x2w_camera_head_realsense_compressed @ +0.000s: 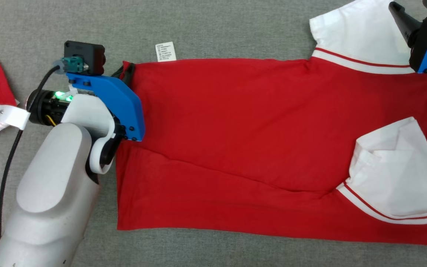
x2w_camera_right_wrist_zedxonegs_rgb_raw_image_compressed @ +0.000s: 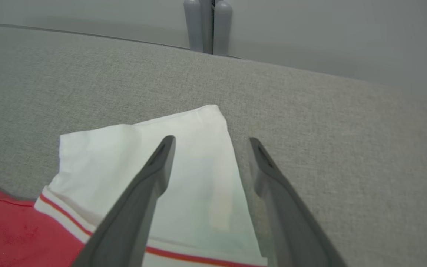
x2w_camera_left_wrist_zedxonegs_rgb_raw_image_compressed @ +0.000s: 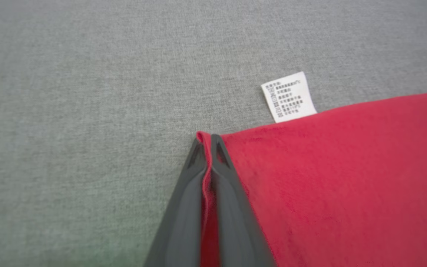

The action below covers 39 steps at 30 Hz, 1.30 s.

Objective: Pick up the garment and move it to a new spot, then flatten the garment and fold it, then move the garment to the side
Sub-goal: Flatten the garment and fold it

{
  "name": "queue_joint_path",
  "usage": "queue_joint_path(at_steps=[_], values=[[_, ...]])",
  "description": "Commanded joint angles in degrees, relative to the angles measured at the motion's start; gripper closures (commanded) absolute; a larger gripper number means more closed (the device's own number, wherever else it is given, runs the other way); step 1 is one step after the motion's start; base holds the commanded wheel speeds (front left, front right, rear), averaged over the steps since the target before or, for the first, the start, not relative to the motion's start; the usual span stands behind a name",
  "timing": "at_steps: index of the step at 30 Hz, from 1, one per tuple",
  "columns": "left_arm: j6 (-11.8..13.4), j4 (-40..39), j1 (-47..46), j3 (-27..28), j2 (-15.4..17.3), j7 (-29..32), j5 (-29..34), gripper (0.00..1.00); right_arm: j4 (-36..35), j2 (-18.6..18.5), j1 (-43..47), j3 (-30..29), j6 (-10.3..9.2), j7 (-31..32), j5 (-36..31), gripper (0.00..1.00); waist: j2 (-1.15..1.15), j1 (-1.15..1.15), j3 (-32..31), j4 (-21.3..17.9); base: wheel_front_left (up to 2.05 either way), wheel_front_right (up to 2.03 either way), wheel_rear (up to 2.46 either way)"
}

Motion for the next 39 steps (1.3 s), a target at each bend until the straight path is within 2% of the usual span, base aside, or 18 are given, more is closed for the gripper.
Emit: queue_joint_path(at_steps=[1,6,13,14,15,16,17,19,24,27,35,39], values=[[-0.5,0.1,0.6,-0.7,-0.8,-0.6,-0.2,1.0,2.3,-0.2,-1.9,-0.8,0.01,0.2,-1.5,0.0,0.0,0.0,1.4,2.0,0.0,0.0,0.0],[-1.7,-1.3,-0.7,-2.2,-2.8,-3.0,0.2,1.0,9.1,-1.5,-5.4,-3.0,0.01,0.7,-6.3,0.0,0.0,0.0,3.1,5.5,0.0,0.0,0.0],[-2.8,-2.5,-1.3,-3.9,-5.0,-4.9,-0.2,1.0,13.7,-2.7,-8.5,-4.6,0.01,0.0,-9.1,0.0,0.0,0.0,4.9,7.9,0.0,0.0,0.0],[-2.7,-2.4,-1.2,-4.0,-5.1,-4.9,-0.3,1.0,14.2,-2.7,-8.5,-4.4,0.01,0.3,-9.2,0.04,0.0,0.0,5.0,7.9,0.0,0.0,0.0],[-2.7,-2.4,-1.1,-4.1,-5.1,-5.1,-0.3,1.0,14.6,-2.7,-8.4,-3.9,0.01,0.7,-9.3,0.56,0.0,0.0,5.0,8.0,0.0,0.0,0.0],[-2.7,-2.4,-1.1,-4.1,-5.1,-5.3,-0.3,1.0,14.7,-2.6,-8.3,-3.4,0.01,0.8,-9.1,0.87,0.0,0.0,5.0,8.0,0.0,0.0,0.0],[-2.7,-2.3,-1.0,-4.0,-5.1,-5.4,-0.5,1.0,14.9,-2.5,-8.3,-3.0,0.01,1.2,-8.6,1.0,0.0,0.0,5.0,7.9,0.0,0.0,0.0],[-2.3,-2.2,-0.9,-3.5,-4.8,-6.3,-0.4,1.0,14.5,-2.4,-8.5,-2.8,0.01,0.9,-7.8,1.0,0.0,0.0,4.8,7.4,0.0,0.0,0.0],[-1.1,-1.8,-0.8,-0.8,-3.8,-12.7,0.1,1.0,11.7,-1.8,-8.2,-4.2,0.01,-5.4,-4.6,1.0,0.0,0.0,3.3,5.9,0.0,0.0,0.0],[-1.7,-0.5,0.3,0.1,-3.7,-16.1,-0.6,1.0,10.4,-1.7,-6.2,-4.4,0.01,-8.1,-1.3,1.0,0.0,0.0,1.4,4.8,0.0,0.0,0.0],[-5.4,1.5,4.6,0.5,-2.0,-24.7,-1.5,1.0,0.3,-2.9,4.1,-1.9,0.01,-8.2,9.2,1.0,0.0,0.0,-3.4,2.0,0.0,0.0,0.0],[-7.9,1.8,7.1,-1.9,0.8,-28.7,-0.8,1.0,-7.7,-3.5,12.6,-2.6,0.01,-6.0,13.6,1.0,0.0,0.0,-5.7,0.2,0.0,0.0,0.0]])
